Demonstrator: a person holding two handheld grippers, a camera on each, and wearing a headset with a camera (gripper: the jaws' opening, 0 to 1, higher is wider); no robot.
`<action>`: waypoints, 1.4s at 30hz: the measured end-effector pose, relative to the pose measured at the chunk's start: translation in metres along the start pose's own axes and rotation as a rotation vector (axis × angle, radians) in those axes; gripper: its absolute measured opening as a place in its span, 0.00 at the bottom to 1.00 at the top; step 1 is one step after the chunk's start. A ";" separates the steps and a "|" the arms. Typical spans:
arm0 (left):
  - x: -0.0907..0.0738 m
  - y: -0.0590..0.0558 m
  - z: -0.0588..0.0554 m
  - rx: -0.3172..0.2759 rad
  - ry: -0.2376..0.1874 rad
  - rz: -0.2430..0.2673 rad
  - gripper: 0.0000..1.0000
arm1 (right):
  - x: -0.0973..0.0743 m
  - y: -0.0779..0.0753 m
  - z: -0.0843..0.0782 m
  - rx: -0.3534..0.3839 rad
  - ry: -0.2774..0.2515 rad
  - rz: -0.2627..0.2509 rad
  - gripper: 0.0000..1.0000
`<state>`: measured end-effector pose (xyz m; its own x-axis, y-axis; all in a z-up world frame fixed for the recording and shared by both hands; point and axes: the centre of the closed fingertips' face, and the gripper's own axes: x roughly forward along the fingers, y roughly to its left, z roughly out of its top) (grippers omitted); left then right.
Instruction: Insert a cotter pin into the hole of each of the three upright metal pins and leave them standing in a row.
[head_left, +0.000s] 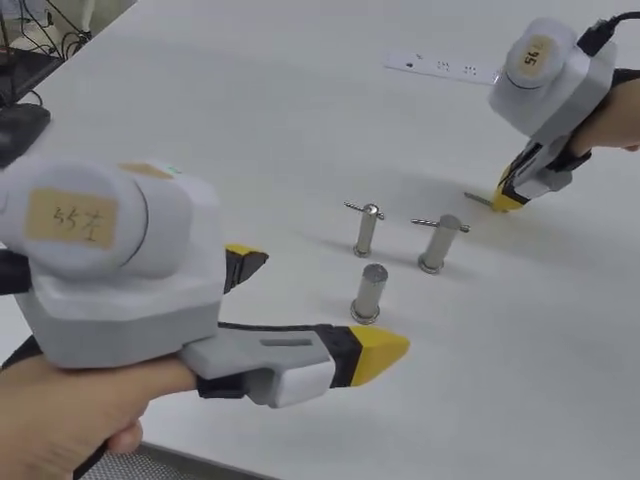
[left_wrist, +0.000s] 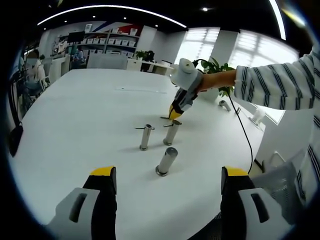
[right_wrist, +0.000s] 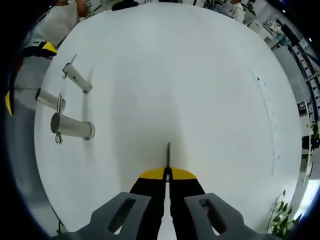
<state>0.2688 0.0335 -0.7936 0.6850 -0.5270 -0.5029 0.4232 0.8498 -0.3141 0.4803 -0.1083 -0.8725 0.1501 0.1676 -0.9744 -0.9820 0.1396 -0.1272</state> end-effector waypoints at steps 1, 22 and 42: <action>-0.001 0.000 0.001 0.001 -0.003 0.001 0.86 | -0.002 -0.001 -0.001 0.003 -0.005 -0.003 0.01; 0.001 -0.015 0.021 0.057 -0.012 -0.049 0.77 | -0.081 0.011 -0.010 -0.149 -0.134 -0.217 0.02; 0.017 -0.017 0.050 0.140 0.012 -0.105 0.67 | -0.115 0.090 0.028 -0.295 -0.295 -0.260 0.02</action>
<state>0.3028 0.0098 -0.7564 0.6262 -0.6123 -0.4827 0.5712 0.7817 -0.2504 0.3774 -0.0879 -0.7667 0.3789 0.4393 -0.8145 -0.8918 -0.0619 -0.4482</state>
